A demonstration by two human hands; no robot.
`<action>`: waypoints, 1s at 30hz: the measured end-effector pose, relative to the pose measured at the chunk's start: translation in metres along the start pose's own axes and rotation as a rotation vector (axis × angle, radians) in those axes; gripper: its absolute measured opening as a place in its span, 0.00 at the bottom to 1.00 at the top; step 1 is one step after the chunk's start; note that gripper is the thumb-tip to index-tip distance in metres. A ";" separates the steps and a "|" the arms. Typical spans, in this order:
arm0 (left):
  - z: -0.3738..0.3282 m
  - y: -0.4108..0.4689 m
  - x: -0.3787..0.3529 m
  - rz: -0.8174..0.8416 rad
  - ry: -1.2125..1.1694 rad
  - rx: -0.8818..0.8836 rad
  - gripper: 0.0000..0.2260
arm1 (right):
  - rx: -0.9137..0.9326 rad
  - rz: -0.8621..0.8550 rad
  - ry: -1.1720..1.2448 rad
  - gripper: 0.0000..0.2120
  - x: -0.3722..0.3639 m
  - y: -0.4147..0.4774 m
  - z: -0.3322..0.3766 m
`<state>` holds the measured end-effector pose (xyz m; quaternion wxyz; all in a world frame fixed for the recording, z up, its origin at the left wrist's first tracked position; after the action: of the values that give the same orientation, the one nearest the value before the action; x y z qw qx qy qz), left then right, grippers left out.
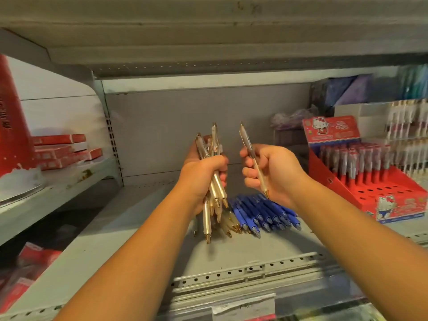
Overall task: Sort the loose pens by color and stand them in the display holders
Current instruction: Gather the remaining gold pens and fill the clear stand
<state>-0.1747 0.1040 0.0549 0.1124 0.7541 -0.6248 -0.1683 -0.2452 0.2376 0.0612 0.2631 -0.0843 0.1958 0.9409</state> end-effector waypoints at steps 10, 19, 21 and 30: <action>0.003 -0.017 -0.108 0.434 -0.184 -0.133 0.17 | 0.179 -0.224 -0.019 0.16 0.032 -0.108 0.040; 0.025 -0.025 -0.236 0.524 -0.206 -0.180 0.14 | 0.312 -0.340 -0.028 0.11 0.110 -0.220 0.092; 0.029 -0.025 -0.265 0.521 -0.227 -0.160 0.14 | 0.320 -0.332 -0.018 0.10 0.133 -0.242 0.104; 0.065 -0.012 -0.376 0.472 -0.187 -0.112 0.15 | 0.263 -0.330 -0.136 0.10 0.235 -0.306 0.134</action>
<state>-0.2505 0.4781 0.0329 0.1322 0.5610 -0.7809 -0.2407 -0.2903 0.6416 0.0224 0.4349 -0.0165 0.2823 0.8549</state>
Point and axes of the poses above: each hand's wrist, its own y-axis towards the middle knuckle, its own x-axis out of the back of the hand, z = x × y, the point moved 1 cm from there along y, towards the middle knuckle, and after that the axes turned 15 degrees about z, right-handed, at the moved point
